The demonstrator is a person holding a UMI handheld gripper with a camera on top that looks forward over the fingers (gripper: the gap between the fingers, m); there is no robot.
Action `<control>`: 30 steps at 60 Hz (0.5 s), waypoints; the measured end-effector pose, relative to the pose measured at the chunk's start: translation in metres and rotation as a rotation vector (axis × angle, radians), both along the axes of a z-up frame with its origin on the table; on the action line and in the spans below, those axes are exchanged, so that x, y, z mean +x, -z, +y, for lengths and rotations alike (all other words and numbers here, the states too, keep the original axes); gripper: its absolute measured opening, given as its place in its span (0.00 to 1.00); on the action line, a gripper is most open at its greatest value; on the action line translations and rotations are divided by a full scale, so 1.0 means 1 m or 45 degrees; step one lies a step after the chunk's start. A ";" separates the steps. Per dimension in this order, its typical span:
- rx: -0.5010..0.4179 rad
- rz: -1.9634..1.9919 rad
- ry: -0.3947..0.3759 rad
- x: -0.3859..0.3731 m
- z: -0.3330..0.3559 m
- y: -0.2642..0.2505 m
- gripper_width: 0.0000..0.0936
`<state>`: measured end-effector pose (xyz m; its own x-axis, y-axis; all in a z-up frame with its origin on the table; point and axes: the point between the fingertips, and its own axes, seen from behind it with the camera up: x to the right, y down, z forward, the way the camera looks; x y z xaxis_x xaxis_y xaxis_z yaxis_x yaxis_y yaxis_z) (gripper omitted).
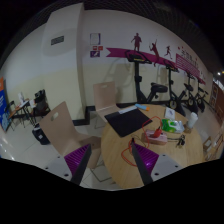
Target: Unplug charger
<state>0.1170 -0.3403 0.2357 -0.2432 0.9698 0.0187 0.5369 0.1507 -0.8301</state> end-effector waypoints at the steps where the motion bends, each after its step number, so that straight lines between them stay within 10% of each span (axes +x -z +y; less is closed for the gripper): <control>1: 0.000 -0.003 0.010 0.000 0.002 0.001 0.91; 30: 0.027 -0.016 0.409 -0.052 0.138 0.060 0.91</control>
